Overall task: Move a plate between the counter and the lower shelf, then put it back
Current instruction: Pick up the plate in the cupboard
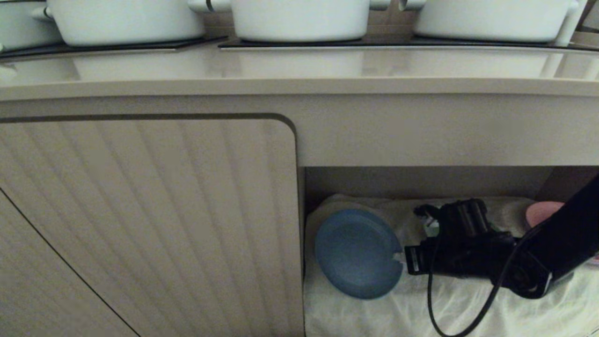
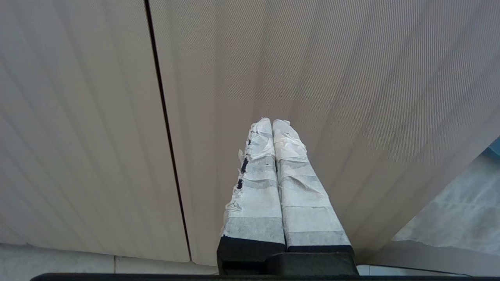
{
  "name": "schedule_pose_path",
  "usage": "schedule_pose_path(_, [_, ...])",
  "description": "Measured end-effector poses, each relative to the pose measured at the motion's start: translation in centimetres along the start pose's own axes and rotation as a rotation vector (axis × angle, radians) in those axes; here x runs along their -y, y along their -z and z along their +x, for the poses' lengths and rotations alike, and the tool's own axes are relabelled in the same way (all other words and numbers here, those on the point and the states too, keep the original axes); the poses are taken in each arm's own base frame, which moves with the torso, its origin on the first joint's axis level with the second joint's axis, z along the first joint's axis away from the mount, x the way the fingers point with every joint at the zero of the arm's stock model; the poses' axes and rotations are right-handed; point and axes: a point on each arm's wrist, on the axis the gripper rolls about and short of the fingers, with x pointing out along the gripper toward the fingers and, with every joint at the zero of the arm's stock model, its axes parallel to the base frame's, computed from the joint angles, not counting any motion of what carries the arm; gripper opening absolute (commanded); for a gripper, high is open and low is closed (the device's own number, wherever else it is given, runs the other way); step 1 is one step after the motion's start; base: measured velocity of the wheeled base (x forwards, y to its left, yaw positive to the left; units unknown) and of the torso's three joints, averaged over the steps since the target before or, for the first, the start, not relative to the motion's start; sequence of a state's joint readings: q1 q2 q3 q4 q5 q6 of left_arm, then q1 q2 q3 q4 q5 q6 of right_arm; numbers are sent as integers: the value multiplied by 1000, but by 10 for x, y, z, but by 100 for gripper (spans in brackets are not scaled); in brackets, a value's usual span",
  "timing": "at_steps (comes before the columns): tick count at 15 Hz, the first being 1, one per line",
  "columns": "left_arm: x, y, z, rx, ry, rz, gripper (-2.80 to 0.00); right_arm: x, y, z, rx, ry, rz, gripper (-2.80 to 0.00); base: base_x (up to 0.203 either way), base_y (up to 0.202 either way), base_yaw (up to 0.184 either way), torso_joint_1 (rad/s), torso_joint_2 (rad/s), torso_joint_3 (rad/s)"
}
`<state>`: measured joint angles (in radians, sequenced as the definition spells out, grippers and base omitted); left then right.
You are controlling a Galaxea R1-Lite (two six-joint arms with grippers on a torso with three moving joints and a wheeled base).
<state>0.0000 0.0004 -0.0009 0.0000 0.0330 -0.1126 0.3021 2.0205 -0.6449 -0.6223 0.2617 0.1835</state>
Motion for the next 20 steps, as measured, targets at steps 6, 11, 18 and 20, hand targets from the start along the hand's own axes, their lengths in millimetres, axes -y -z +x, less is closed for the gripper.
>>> schedule_pose_path(6, [0, 0, 0, 0, 0, 0, -280, -2, 2, -11, 7, -2, -1, -280, 0, 0, 0, 0, 0, 0])
schedule_pose_path(11, [0, 0, 0, 0, 0, 0, -280, -2, 0, -13, 15, -1, 1, -280, 0, 0, 0, 0, 0, 0])
schedule_pose_path(18, [0, 0, 0, 0, 0, 0, -280, 6, -6, -7, 0, 20, 26, -280, 0, 0, 0, 0, 0, 0])
schedule_pose_path(20, [0, 0, 0, 0, 0, 0, -280, 7, -7, -5, -20, 28, 33, -280, 0, 0, 0, 0, 0, 0])
